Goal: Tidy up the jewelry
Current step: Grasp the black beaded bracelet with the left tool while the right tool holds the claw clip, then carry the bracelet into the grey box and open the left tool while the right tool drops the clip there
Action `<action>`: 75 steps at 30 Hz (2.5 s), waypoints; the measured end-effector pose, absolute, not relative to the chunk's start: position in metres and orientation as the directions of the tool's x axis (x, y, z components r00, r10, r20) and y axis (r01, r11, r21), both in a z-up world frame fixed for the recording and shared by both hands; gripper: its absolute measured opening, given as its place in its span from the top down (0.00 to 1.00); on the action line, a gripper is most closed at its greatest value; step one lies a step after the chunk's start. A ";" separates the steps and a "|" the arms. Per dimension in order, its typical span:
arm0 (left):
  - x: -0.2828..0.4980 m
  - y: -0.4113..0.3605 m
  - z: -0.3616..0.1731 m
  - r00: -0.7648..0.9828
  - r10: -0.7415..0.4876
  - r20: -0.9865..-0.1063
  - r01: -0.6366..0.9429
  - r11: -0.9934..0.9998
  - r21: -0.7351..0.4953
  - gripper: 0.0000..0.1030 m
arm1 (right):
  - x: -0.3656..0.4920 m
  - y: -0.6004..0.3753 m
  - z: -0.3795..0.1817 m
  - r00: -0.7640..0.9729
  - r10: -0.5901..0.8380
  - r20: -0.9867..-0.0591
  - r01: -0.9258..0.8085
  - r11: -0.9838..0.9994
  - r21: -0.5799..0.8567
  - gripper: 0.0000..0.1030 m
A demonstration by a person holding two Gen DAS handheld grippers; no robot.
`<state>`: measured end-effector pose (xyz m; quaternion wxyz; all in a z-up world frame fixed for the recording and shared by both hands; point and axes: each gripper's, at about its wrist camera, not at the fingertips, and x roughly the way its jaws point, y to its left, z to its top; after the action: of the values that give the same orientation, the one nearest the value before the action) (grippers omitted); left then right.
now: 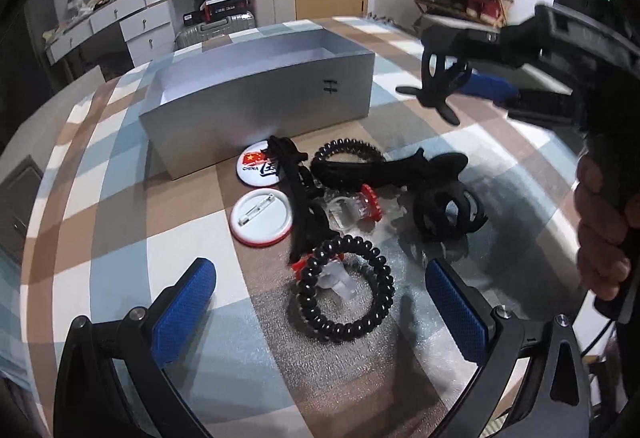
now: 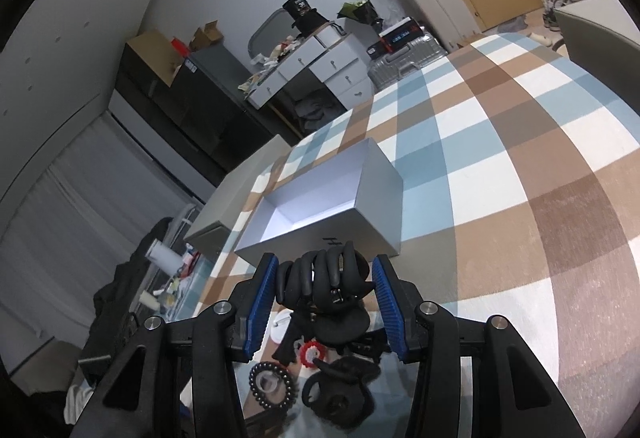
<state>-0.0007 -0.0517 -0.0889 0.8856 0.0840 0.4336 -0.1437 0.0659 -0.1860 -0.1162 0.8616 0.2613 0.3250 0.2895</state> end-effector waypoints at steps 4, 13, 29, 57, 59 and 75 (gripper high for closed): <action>0.002 -0.053 -0.096 0.571 -0.118 -0.813 0.308 0.948 0.079 0.07 | 0.062 -0.189 -0.117 0.627 0.667 -0.403 -0.327 0.694 0.641 0.54; -0.005 -0.045 -0.089 0.526 -0.166 -0.834 0.319 0.948 0.012 0.60 | 0.055 -0.189 -0.120 0.625 0.676 -0.391 -0.337 0.685 0.645 0.54; -0.022 -0.043 -0.073 0.559 -0.158 -0.814 0.308 0.951 0.027 0.65 | 0.040 -0.190 -0.110 0.638 0.677 -0.366 -0.348 0.678 0.647 0.54; 0.069 0.007 -0.013 0.675 -0.261 -0.690 0.259 0.960 -0.110 0.66 | 0.097 -0.144 -0.044 0.584 0.744 -0.324 -0.494 0.643 0.585 0.54; 0.080 0.009 -0.016 0.657 -0.281 -0.700 0.268 0.954 -0.132 0.66 | 0.109 -0.140 -0.043 0.573 0.755 -0.320 -0.500 0.631 0.593 0.54; 0.135 -0.002 -0.038 0.512 -0.386 -0.767 0.351 0.909 -0.223 0.66 | 0.186 -0.122 -0.076 0.473 0.792 -0.387 -0.461 0.597 0.657 0.54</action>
<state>0.1346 -0.0017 -0.0380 0.8694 -0.0193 0.4460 -0.2119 0.1857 -0.1221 -0.0763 0.8240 0.2395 0.3454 0.3800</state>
